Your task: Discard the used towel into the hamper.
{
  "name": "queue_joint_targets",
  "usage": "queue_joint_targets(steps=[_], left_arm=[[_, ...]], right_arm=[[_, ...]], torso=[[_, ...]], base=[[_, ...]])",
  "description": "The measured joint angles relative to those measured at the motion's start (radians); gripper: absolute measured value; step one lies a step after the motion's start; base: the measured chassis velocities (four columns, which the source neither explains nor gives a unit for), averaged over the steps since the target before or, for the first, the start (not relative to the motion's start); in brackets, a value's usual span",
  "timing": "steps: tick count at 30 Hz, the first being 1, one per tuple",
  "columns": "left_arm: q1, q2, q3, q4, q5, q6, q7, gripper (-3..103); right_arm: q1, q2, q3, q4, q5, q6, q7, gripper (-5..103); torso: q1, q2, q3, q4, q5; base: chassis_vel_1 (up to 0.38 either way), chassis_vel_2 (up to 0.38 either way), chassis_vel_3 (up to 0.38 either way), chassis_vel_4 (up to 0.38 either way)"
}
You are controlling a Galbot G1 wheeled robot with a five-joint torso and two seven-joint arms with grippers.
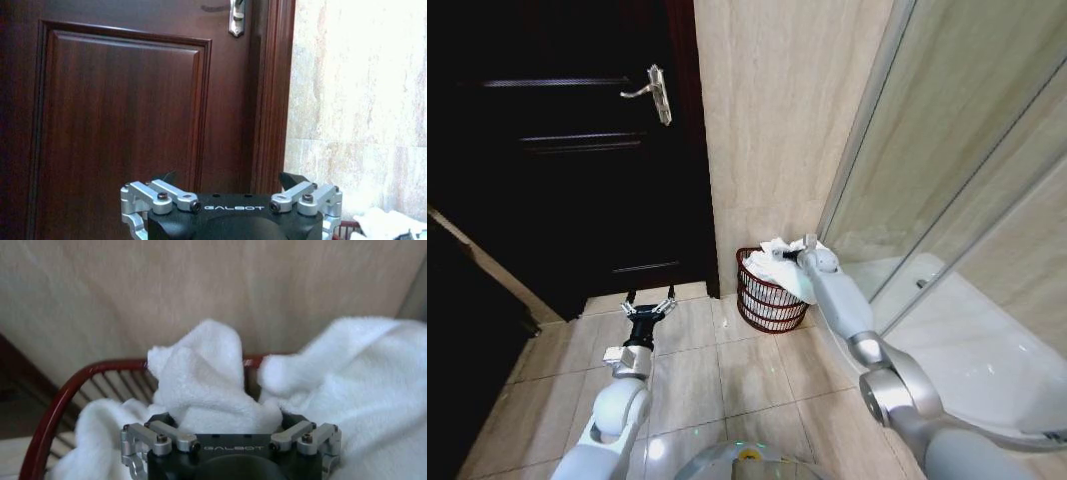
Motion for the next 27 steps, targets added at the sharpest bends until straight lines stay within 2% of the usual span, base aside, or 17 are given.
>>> queue_joint_targets(steps=[6,11,19,22,25,27], left_arm=[[0.004,-0.001,0.0,0.0,0.0,-0.005,0.001,100],[0.007,-0.002,0.0,0.0,0.001,-0.009,0.002,100],[0.001,0.004,0.003,-0.004,-0.003,-0.01,0.003,100],[0.001,0.008,0.001,-0.01,-0.006,-0.01,0.003,100],[0.004,0.005,0.003,-0.015,-0.006,-0.01,0.003,100],[0.011,0.002,0.003,-0.022,-0.005,-0.01,0.003,100]], right_arm=[[0.001,0.025,0.032,-0.058,0.01,-0.017,-0.023,100],[0.005,0.04,0.047,-0.09,0.066,-0.018,-0.021,100],[-0.037,0.043,0.05,-0.025,0.137,-0.002,0.038,100],[-0.059,0.019,0.049,0.056,0.21,-0.053,0.08,100],[-0.059,0.015,0.047,0.055,0.204,-0.058,0.082,100],[-0.048,0.019,0.044,0.029,0.167,-0.057,0.073,100]], torso=[[0.0,0.0,0.0,0.0,0.0],[0.0,0.0,0.0,-0.0001,0.0],[0.0,0.0,0.0,0.0001,0.0007],[0.0,0.0,0.0,-0.0001,0.0002],[0.0,0.0,0.0,-0.0002,0.0003],[0.0,0.0,0.0,0.0,0.0004]], base=[[0.0,0.0,0.0,0.0],[0.0,0.0,0.0,0.0],[0.0,0.0,0.0,0.0],[0.0,0.0,0.0,0.0],[0.0,0.0,0.0,0.0],[0.0,0.0,0.0,0.0]])
